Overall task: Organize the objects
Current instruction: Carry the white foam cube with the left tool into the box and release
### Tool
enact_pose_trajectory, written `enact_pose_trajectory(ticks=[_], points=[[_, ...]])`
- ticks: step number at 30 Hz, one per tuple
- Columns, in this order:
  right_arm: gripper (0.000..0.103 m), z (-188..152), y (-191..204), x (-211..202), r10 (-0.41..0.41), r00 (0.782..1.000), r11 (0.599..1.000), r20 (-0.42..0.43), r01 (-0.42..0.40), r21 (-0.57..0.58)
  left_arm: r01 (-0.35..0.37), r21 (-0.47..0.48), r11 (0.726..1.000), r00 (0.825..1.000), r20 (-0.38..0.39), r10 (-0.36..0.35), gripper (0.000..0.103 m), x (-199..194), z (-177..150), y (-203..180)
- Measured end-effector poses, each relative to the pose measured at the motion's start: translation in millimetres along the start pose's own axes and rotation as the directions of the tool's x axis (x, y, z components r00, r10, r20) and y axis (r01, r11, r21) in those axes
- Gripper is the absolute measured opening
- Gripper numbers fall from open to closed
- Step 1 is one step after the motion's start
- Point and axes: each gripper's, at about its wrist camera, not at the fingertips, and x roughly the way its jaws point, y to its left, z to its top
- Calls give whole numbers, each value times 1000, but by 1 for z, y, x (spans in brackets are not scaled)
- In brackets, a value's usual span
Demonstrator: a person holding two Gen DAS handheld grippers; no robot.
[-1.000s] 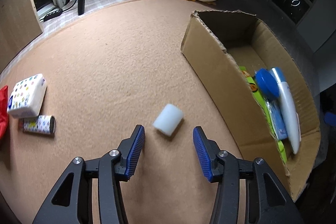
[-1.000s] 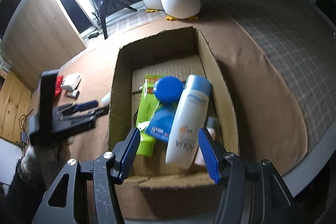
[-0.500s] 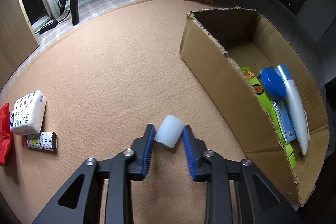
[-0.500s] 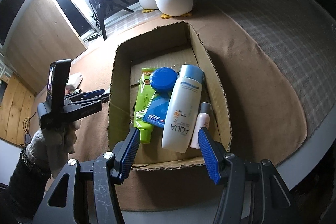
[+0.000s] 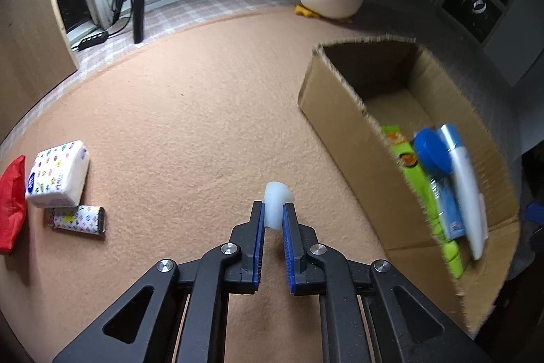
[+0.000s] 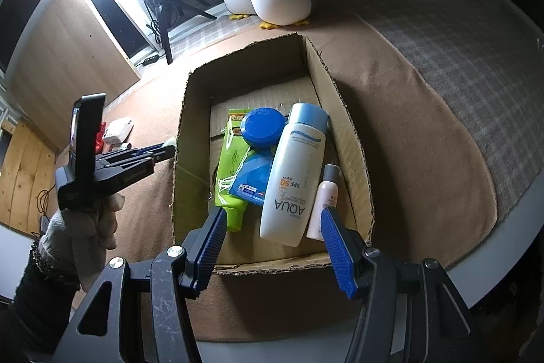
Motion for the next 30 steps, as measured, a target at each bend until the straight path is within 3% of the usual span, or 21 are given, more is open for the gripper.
enact_pose_trajectory(ticks=[6,11,22,29,30], points=[[54,-2,3,-2,-6,1000,1000,7,6,-11,36,-9,999,997,63,-35,11,-32,11,-7],[54,-5,8,-2,-20,1000,999,13,20,-31,79,37,996,993,83,-82,11,-44,26,-35],[54,-14,-3,-6,-18,1000,1000,12,19,-17,109,153,982,992,50,-118,11,-17,51,-107],[54,-19,-22,-9,-34,999,999,12,34,17,108,184,977,993,34,-116,11,-1,59,-127],[54,-19,-23,-10,-36,999,999,12,35,21,109,187,976,993,30,-117,16,1,60,-128]])
